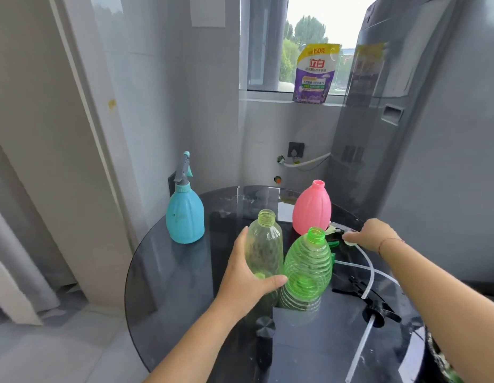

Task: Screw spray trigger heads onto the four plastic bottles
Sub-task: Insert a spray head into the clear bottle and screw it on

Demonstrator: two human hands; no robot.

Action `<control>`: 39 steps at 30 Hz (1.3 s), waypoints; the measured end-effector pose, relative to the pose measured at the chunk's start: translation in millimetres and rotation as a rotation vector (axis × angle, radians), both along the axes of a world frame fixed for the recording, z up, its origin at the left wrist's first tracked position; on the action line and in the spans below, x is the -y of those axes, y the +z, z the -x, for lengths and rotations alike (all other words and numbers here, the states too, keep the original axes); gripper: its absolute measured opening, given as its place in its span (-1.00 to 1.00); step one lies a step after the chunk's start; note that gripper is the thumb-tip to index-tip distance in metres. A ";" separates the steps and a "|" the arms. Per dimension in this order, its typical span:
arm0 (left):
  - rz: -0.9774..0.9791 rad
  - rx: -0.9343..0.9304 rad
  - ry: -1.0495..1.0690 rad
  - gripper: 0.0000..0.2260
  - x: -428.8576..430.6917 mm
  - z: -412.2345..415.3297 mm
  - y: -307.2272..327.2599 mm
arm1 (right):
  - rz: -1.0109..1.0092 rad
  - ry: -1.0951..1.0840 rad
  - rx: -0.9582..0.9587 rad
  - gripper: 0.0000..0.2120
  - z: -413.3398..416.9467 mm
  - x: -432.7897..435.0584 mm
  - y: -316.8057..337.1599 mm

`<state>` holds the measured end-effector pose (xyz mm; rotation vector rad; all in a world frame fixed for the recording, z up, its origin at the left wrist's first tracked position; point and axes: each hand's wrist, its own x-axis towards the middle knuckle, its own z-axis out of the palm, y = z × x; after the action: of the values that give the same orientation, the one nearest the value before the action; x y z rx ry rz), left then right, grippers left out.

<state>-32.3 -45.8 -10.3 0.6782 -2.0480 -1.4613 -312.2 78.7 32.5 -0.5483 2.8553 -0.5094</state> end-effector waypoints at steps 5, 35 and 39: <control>0.041 0.007 -0.010 -0.06 5.1 4.1 -7.7 | -0.078 -0.012 -0.024 -0.65 3.1 20.7 -6.4; 0.118 -0.023 -0.037 -0.27 -72.7 -73.6 21.9 | 0.993 0.258 -0.215 -0.73 -198.8 -57.9 172.9; 0.130 -0.015 -0.061 -0.31 -83.2 -86.0 22.6 | 1.135 0.312 -0.239 -0.61 -226.0 -54.6 192.4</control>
<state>53.7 37.4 12.3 0.5554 -2.1471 -1.3477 -86.2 133.3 224.9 -1.2256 2.3110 -2.0920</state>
